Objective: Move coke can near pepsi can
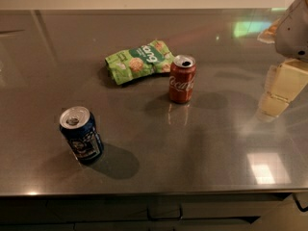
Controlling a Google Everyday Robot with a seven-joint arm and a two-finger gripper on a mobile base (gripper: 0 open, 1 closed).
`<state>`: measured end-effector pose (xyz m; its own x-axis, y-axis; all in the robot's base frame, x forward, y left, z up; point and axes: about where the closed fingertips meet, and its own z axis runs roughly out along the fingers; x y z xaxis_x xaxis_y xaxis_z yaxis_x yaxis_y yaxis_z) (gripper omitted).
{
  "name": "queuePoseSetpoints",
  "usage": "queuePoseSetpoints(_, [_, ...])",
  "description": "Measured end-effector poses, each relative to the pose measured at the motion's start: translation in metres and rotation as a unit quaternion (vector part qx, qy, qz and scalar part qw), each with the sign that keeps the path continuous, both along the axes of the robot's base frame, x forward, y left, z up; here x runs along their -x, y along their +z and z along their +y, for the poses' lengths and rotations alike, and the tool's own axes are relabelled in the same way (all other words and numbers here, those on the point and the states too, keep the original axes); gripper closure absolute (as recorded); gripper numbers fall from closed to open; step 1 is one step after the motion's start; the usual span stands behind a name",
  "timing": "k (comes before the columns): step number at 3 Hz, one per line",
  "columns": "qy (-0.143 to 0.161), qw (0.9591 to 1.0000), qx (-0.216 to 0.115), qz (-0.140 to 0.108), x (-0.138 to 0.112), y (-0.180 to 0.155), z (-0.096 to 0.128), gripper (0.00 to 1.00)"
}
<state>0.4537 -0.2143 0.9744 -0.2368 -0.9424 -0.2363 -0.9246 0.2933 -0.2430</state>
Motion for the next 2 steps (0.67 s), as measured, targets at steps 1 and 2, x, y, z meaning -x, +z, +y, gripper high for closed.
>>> queuePoseSetpoints(1, [-0.008,0.9996,-0.022,-0.015,-0.027,-0.001,0.006,0.00])
queuePoseSetpoints(2, [-0.009,0.9982,-0.054,-0.027,-0.059,-0.005,0.017,0.00])
